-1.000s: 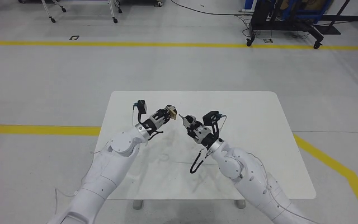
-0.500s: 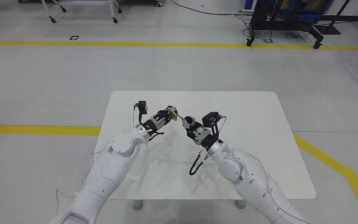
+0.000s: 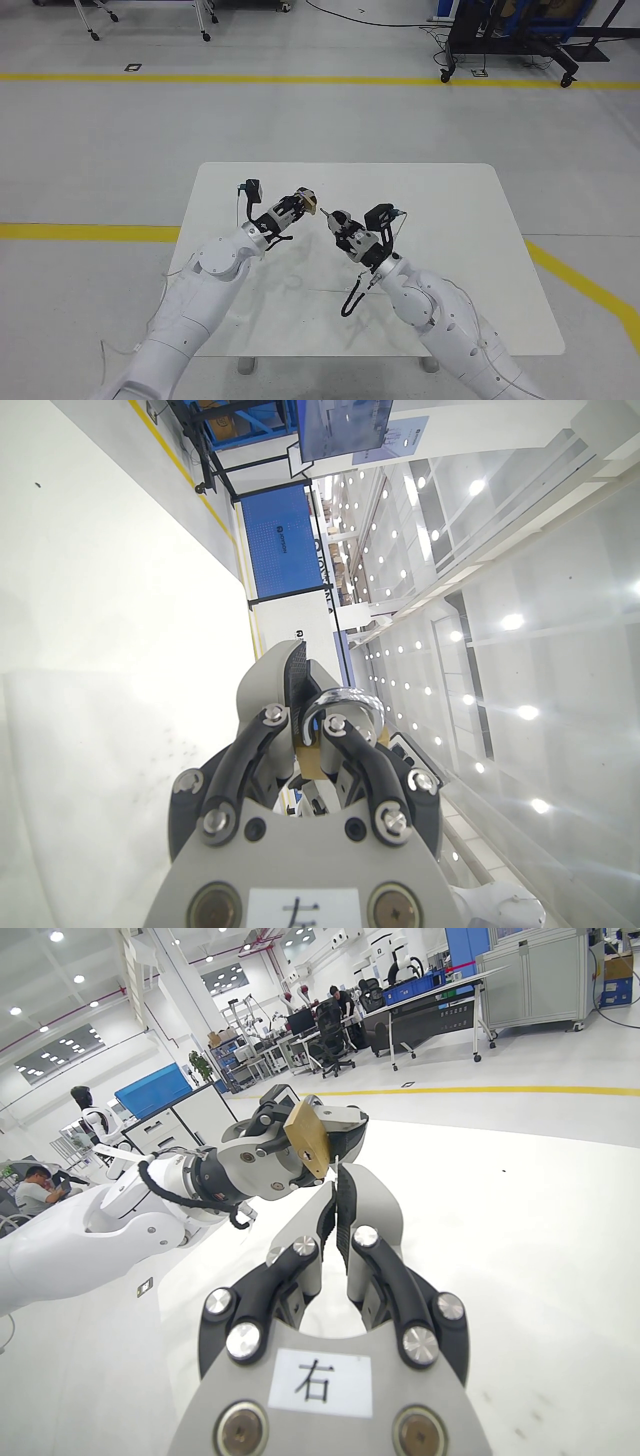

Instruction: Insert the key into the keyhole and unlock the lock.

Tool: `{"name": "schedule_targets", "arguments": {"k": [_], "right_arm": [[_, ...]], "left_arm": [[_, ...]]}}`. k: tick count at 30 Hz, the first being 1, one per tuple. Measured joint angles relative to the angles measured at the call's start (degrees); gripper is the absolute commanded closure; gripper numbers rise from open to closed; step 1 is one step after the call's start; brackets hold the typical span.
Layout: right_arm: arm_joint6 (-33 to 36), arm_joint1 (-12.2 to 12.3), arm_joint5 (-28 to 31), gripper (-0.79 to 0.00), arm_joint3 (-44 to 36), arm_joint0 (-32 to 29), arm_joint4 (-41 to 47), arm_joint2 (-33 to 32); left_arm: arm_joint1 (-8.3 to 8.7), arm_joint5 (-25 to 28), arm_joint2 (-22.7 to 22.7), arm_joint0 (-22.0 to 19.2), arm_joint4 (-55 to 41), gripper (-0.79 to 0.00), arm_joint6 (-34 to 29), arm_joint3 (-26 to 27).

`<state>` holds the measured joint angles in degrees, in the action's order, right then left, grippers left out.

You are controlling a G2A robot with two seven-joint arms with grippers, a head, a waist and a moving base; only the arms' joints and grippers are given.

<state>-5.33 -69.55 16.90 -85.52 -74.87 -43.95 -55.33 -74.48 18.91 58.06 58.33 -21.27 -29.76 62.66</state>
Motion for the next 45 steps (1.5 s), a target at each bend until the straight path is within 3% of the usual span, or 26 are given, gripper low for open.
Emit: {"name": "schedule_targets", "arguments": {"k": [22, 45], "right_arm": [[0.96, -1.35, -0.99, 0.0, 1.59, 1.3, -0.51, -0.04], [0.53, -1.53, 1.05, 0.0, -1.25, -2.02, -3.58, -1.65]], "left_arm": [[-0.75, 0.31, 0.24, 0.28, 2.43, 0.0, 0.28, -0.12], [-1.35, 0.45, 1.16, 0.61, 4.68, 0.0, 1.85, -0.3]]}}
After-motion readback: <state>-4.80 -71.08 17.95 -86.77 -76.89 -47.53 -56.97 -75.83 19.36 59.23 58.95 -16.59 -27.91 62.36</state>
